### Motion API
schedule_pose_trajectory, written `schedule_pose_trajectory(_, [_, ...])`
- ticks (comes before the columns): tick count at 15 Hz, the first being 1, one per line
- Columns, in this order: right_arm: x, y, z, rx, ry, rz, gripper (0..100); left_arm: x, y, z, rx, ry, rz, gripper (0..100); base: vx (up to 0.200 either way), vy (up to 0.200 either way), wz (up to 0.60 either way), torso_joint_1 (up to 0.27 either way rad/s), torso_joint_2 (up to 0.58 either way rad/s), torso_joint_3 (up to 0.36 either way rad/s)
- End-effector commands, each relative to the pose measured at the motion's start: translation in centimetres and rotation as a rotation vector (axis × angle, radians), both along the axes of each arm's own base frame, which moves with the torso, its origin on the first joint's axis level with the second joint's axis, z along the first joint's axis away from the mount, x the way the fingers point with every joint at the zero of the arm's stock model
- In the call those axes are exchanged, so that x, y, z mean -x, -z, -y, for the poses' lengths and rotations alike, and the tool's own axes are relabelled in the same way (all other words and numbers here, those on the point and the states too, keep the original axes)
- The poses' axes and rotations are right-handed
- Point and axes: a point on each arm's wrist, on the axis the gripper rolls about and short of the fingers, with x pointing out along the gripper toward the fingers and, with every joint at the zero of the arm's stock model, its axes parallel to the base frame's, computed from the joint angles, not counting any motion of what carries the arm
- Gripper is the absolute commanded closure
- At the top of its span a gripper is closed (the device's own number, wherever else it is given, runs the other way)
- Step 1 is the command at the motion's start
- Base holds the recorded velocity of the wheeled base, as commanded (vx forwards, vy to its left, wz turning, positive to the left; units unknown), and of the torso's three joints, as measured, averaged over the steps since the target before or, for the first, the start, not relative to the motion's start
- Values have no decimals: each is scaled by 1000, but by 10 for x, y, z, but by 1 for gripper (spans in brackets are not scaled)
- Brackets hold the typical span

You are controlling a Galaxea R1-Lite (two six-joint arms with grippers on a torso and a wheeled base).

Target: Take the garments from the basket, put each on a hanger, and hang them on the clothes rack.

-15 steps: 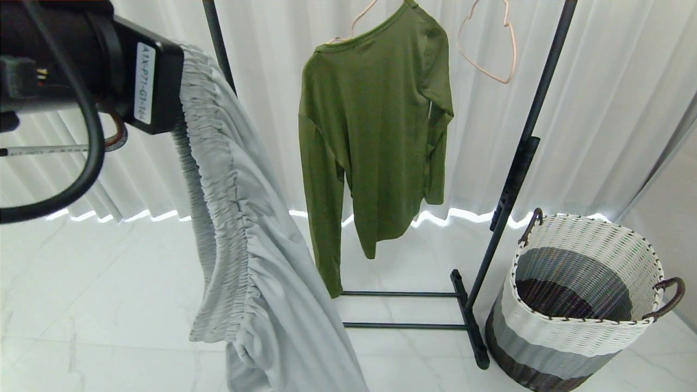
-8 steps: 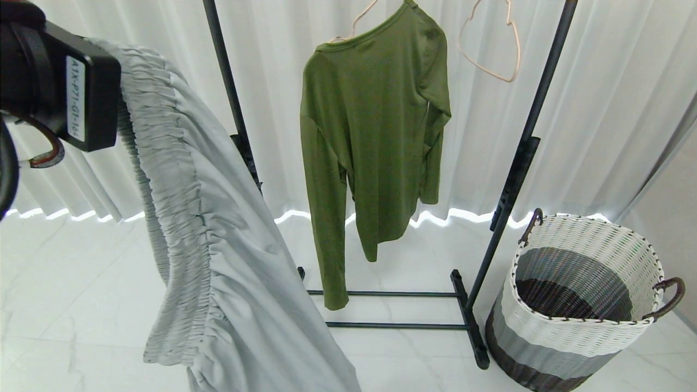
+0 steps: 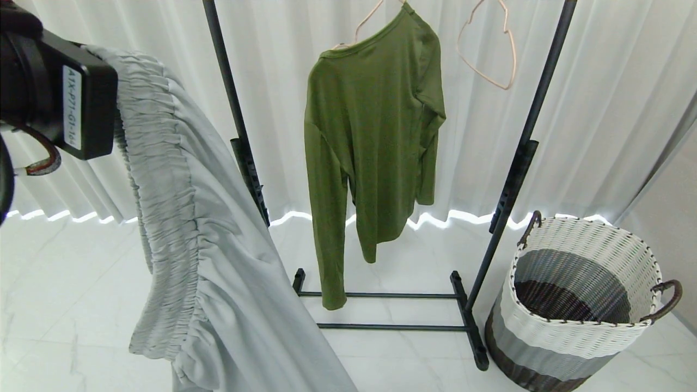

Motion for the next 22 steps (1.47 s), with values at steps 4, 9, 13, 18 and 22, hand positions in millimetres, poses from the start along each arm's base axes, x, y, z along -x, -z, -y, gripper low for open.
schedule_pose_trajectory(4, [-3,-1,-2,-73,-38,27,0,0,1,0,-1,0,-1,100,0,0,0,82,-333,-321])
schedule_pose_trajectory(9, [-1,3,-5,-232,-155,49,0,0,3,0,-6,0,-7,100,0,0,0,123,-490,-323])
schedule_pose_trajectory(13, [-2,16,-5,-246,-154,76,0,-1,3,0,-6,0,-8,100,0,0,0,161,-466,-305])
schedule_pose_trajectory(18, [-8,20,-6,-250,-166,125,0,-1,3,0,-8,-1,-8,100,0,0,0,192,-488,-297])
schedule_pose_trajectory(22, [-8,21,-6,-245,-167,124,0,-1,3,1,-9,-3,-9,100,0,150,0,216,-509,-293])
